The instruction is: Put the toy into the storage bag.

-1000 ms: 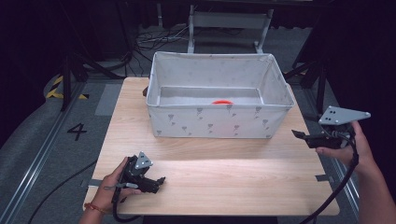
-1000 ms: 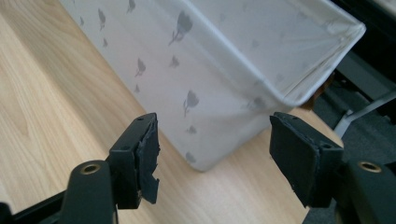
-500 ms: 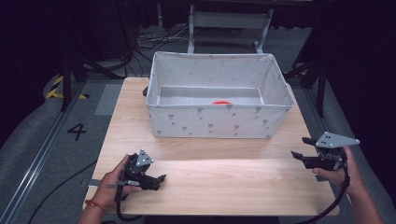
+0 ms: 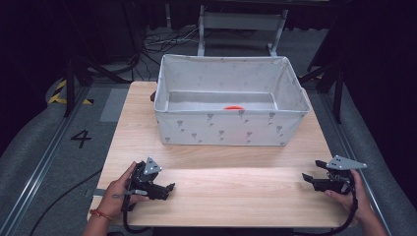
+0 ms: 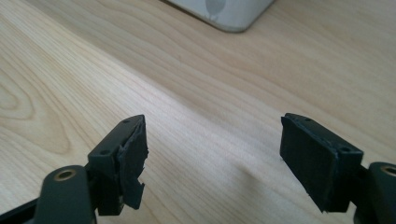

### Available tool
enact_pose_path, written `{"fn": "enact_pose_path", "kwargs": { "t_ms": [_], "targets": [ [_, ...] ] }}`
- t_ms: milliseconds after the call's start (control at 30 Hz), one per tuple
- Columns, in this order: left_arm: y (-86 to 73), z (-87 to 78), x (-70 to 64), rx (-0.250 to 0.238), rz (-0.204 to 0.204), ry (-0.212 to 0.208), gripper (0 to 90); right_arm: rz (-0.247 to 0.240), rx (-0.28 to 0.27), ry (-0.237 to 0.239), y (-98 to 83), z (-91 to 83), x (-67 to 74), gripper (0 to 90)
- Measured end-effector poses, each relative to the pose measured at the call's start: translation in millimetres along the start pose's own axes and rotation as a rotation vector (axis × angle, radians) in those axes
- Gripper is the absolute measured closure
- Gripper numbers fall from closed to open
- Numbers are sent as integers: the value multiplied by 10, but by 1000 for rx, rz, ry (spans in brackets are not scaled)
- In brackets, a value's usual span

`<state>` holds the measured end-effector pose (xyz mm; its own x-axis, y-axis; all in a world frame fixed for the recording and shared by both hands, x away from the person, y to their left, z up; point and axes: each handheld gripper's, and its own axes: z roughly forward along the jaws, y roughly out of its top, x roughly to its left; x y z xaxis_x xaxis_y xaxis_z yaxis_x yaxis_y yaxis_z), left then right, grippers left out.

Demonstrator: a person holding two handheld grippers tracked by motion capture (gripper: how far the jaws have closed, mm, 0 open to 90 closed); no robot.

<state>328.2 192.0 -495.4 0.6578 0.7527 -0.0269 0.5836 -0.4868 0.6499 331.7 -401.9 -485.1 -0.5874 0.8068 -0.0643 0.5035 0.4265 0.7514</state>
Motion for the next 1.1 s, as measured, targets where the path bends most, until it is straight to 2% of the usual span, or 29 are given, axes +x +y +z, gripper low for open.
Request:
{"fn": "enact_pose_path", "kwargs": {
  "t_ms": [67, 100, 233, 333, 1100],
  "targets": [
    [1, 0, 0, 0, 1, 3, 0, 24, 2, 13, -53, 36, -4, 225],
    [1, 1, 0, -1, 1, 2, 0, 42, 18, 3, -101, 92, 3, 169],
    [1, 1, 0, -1, 1, 2, 0, 58, 27, 4, -95, 107, -6, 151],
    [0, 1, 0, -1, 0, 1, 0, 89, 39, 22, -92, 122, -38, 145],
    [7, 6, 4, -3, 2, 6, 0, 111, 42, -8, -99, 115, -24, 131]
  ]
}}
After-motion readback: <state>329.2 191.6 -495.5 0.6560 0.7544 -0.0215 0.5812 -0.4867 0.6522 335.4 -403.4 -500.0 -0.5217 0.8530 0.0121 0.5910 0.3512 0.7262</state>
